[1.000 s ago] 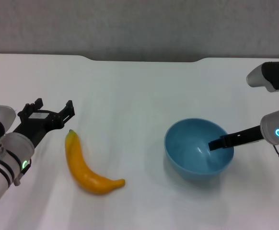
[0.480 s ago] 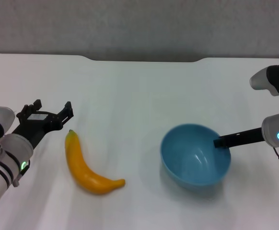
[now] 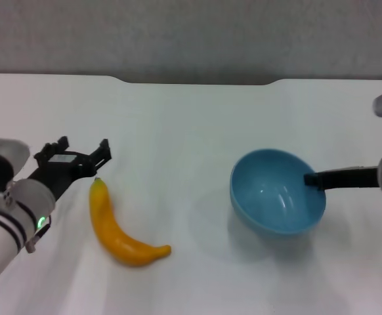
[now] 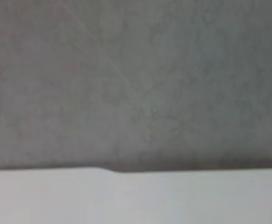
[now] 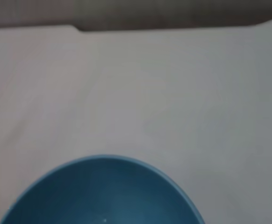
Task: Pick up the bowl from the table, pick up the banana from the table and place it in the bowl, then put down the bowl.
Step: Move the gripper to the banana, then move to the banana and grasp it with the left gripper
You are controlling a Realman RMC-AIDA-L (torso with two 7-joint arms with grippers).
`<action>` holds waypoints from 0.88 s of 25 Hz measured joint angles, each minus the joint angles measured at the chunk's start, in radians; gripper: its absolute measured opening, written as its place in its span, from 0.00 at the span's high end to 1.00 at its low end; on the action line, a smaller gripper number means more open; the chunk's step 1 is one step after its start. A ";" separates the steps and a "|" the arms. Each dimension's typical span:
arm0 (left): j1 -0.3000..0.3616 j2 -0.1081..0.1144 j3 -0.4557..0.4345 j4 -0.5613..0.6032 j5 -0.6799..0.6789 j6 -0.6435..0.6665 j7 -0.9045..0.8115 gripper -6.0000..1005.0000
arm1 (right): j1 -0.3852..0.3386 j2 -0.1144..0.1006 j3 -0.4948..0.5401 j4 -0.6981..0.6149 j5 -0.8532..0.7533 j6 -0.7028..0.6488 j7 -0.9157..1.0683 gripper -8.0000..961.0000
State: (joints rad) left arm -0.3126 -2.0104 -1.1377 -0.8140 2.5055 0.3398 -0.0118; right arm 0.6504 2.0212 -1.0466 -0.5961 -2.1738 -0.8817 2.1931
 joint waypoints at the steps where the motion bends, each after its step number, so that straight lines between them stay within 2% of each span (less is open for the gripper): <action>1: 0.001 0.002 -0.012 -0.031 0.000 -0.056 0.006 0.11 | -0.022 0.000 -0.016 -0.030 0.029 0.001 -0.005 0.95; 4: 0.002 -0.001 -0.084 -0.120 0.001 -0.244 0.043 0.11 | -0.081 0.000 -0.058 -0.116 0.085 0.003 -0.006 0.95; 8: -0.013 -0.018 -0.242 -0.259 0.000 -0.603 0.110 0.11 | -0.105 0.000 -0.077 -0.165 0.098 0.003 0.002 0.95; 14: -0.028 -0.020 -0.326 -0.363 0.007 -0.828 0.092 0.11 | -0.105 0.001 -0.078 -0.164 0.099 0.013 0.004 0.95; 16: -0.058 -0.021 -0.351 -0.372 0.055 -0.921 0.043 0.11 | -0.106 0.001 -0.078 -0.164 0.099 0.016 0.005 0.95; 19: -0.112 -0.021 -0.360 -0.380 0.201 -1.049 -0.076 0.11 | -0.106 0.000 -0.079 -0.165 0.099 0.016 0.007 0.95; 20: -0.112 -0.021 -0.360 -0.380 0.201 -1.049 -0.076 0.11 | -0.106 0.000 -0.079 -0.165 0.099 0.016 0.008 0.95; 21: -0.148 -0.021 -0.346 -0.383 0.316 -1.128 -0.167 0.11 | -0.106 0.000 -0.080 -0.165 0.099 0.016 0.009 0.95; 22: -0.156 -0.021 -0.338 -0.385 0.341 -1.150 -0.190 0.11 | -0.106 0.000 -0.080 -0.165 0.100 0.016 0.009 0.95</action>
State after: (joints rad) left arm -0.4689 -2.0316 -1.4761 -1.1990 2.8466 -0.8107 -0.2019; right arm 0.5445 2.0210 -1.1262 -0.7613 -2.0743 -0.8655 2.2022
